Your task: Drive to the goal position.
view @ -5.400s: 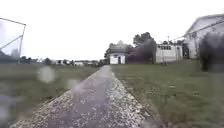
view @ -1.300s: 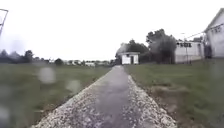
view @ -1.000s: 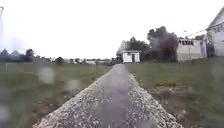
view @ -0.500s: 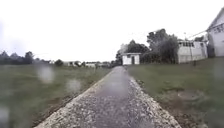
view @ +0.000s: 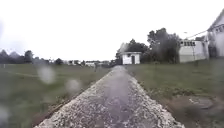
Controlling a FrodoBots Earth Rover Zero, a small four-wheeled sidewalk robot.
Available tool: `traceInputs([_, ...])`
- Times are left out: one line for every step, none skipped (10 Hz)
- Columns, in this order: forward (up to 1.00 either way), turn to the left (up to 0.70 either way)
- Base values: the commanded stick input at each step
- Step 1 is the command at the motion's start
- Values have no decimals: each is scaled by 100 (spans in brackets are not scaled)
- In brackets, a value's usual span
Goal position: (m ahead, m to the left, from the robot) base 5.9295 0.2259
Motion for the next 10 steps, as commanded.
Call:
traceInputs([70,0])
traceInputs([70,0])
traceInputs([70,0])
traceInputs([70,0])
traceInputs([65,0])
traceInputs([58,0])
traceInputs([52,0])
traceInputs([45,0])
traceInputs([39,0])
traceInputs([32,0])
